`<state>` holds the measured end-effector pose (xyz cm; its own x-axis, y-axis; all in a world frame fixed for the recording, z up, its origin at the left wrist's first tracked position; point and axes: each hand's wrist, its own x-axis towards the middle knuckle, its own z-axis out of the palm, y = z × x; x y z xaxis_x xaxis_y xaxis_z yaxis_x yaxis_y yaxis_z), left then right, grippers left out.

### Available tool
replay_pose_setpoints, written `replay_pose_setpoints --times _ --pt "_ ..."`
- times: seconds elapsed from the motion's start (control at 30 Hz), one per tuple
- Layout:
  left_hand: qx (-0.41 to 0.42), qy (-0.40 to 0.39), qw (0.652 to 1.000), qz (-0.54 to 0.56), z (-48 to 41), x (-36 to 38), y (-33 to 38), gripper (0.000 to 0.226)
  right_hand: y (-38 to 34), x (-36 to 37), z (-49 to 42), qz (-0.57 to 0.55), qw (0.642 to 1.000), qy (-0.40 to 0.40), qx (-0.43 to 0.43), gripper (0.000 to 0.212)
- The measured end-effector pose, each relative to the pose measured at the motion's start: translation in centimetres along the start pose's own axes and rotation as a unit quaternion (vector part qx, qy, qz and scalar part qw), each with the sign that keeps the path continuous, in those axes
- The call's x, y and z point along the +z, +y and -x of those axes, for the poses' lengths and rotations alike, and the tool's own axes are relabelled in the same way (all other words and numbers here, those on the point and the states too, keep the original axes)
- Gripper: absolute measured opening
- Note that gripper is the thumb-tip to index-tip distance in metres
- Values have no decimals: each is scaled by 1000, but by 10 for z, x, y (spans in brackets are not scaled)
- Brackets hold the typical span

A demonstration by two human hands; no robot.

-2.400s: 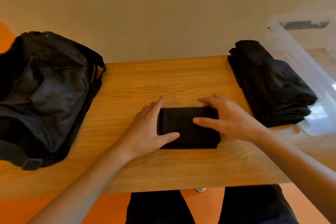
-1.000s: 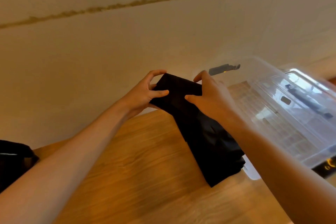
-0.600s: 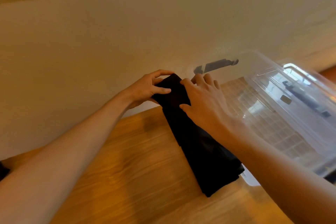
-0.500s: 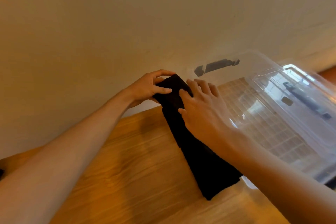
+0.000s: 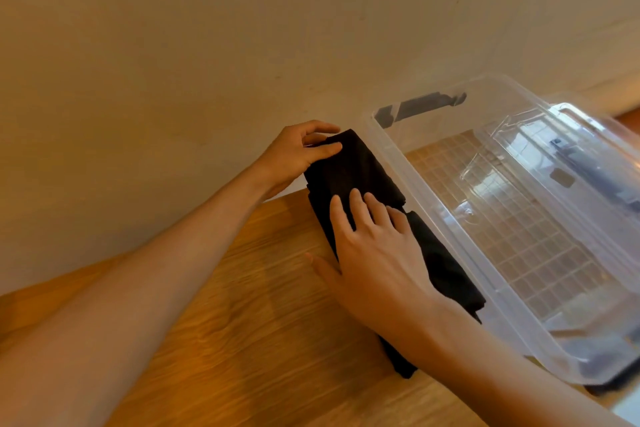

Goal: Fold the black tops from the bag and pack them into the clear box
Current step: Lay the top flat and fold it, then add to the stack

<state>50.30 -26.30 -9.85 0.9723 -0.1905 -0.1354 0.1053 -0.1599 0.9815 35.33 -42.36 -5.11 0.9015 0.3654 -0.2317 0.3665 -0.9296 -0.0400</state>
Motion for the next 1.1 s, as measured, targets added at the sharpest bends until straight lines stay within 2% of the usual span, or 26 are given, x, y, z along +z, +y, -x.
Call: replay_pose_setpoints --times 0.07,0.13,0.17,0.23,0.3,0.47,0.7,0.9,1.1 --pt "-8 30 999 40 1 2 -6 30 1 -3 -4 -4 998 56 -3 72" --pt "-16 25 999 44 3 5 -8 30 4 -8 -13 -29 992 126 9 66" --pt "-20 13 998 56 4 7 -8 30 6 -10 -18 -45 991 122 12 68" --pt "-25 -3 997 74 7 12 -4 29 11 -8 -26 -58 996 66 21 74" --pt "-17 -7 998 52 8 13 -1 27 15 -5 -27 -49 998 39 31 79" --pt "7 -25 1000 -14 8 10 2 26 13 1 -24 -57 996 47 48 81" --pt "88 112 974 -177 4 8 -10 36 18 4 -19 -67 997 4 47 81" --pt "49 238 958 -155 13 -13 -16 16 22 -2 -2 -66 997 -10 49 81" --pt "66 251 934 -246 57 -21 -11 22 5 -7 -2 -62 996 61 34 82"
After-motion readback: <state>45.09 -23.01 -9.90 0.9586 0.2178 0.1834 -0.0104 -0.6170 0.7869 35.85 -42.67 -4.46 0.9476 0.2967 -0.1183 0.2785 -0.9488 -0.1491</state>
